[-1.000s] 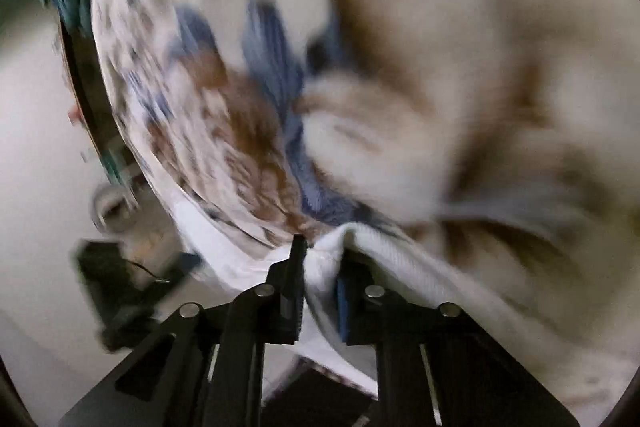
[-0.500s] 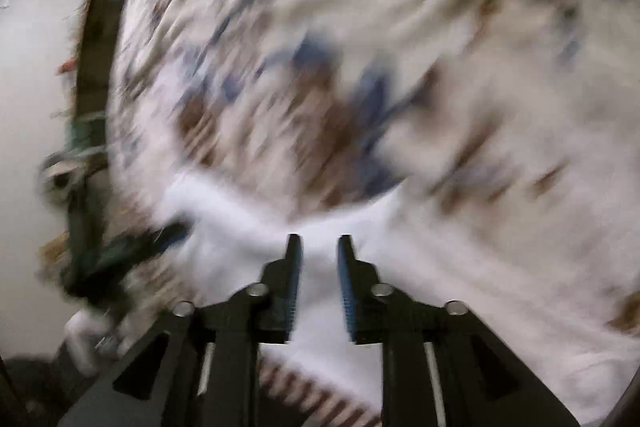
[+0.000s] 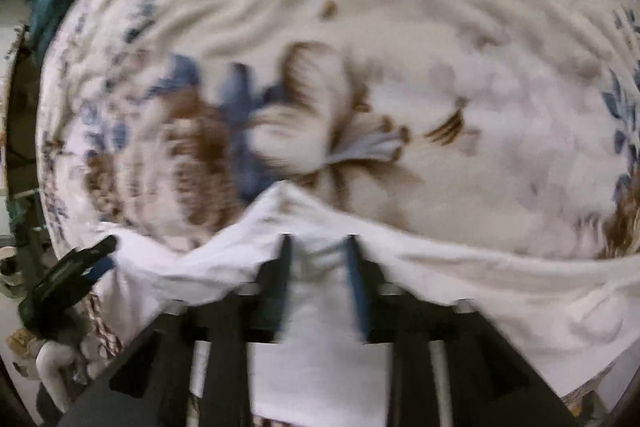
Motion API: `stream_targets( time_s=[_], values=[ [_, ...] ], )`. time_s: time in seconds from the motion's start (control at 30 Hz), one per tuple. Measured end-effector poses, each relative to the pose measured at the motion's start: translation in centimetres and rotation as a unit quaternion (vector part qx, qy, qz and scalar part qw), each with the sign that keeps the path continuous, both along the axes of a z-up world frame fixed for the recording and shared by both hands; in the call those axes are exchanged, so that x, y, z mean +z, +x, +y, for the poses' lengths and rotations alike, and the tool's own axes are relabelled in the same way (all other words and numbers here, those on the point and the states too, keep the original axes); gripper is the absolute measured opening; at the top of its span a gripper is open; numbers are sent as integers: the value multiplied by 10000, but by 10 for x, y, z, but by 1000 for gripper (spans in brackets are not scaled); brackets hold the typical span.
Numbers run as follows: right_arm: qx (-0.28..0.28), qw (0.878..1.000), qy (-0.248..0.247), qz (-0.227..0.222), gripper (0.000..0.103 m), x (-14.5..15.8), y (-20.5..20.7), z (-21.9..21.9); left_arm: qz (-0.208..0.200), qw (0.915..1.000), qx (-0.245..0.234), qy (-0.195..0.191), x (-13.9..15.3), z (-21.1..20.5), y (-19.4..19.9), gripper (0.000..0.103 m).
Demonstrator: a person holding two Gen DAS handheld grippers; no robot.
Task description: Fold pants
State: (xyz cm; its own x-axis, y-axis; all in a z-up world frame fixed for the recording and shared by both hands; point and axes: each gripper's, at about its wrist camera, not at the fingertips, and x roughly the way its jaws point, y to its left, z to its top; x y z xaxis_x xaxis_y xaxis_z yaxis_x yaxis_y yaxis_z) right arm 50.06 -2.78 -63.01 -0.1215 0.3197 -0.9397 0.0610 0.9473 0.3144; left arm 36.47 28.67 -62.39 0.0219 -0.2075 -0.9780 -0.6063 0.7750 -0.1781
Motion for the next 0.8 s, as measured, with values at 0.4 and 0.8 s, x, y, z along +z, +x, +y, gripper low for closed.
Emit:
stream_targets(
  time_s=[0.4, 0.8],
  values=[
    [-1125, 9928, 211, -351, 52, 10, -56, -19, -395, 9946, -937, -219, 71, -95, 4, 61],
    [-2215, 9695, -858, 599, 55, -7, -79, -293, 127, 9741, -2214, -434, 9, -283, 56, 61]
  ],
)
